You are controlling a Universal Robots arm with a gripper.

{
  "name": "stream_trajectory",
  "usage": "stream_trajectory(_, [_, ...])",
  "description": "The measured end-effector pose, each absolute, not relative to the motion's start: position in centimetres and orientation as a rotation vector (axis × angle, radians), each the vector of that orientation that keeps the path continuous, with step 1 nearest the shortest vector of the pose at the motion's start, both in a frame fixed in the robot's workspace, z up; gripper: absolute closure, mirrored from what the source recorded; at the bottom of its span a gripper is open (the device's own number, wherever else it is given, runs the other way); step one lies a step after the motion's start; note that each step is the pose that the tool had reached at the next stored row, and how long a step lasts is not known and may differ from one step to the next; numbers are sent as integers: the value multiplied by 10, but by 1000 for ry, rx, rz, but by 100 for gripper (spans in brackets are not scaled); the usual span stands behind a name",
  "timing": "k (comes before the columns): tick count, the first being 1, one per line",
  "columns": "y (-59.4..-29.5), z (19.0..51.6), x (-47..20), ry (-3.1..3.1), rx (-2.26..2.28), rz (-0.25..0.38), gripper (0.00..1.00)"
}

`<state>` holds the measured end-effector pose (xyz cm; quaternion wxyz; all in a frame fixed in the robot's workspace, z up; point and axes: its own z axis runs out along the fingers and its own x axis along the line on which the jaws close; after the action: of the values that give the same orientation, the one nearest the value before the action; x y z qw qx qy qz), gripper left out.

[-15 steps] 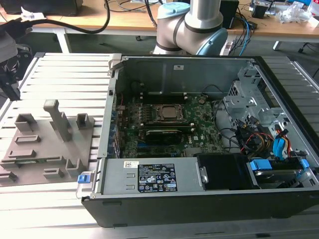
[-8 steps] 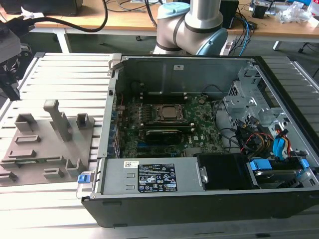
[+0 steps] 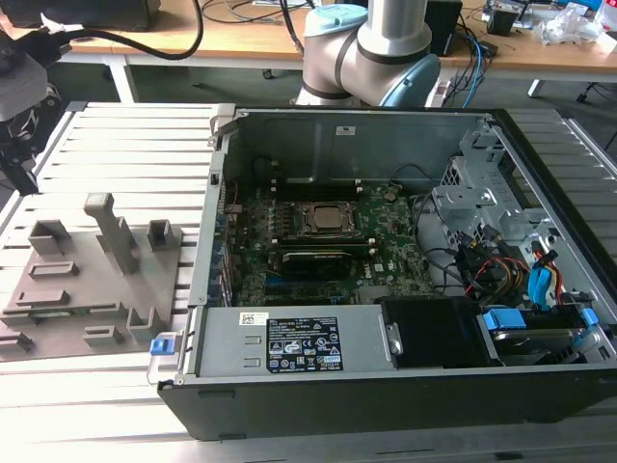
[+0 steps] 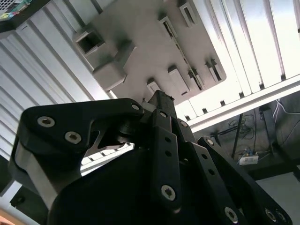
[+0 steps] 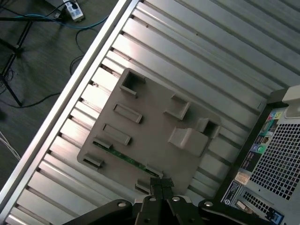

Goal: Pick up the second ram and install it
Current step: 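Pick up the second ram and move it above second insertion slot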

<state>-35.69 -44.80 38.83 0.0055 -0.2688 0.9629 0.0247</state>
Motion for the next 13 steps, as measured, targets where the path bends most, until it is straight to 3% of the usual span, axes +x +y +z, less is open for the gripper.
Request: stream_trajectory(13, [-448,388,-357,2958,-1031,78,89])
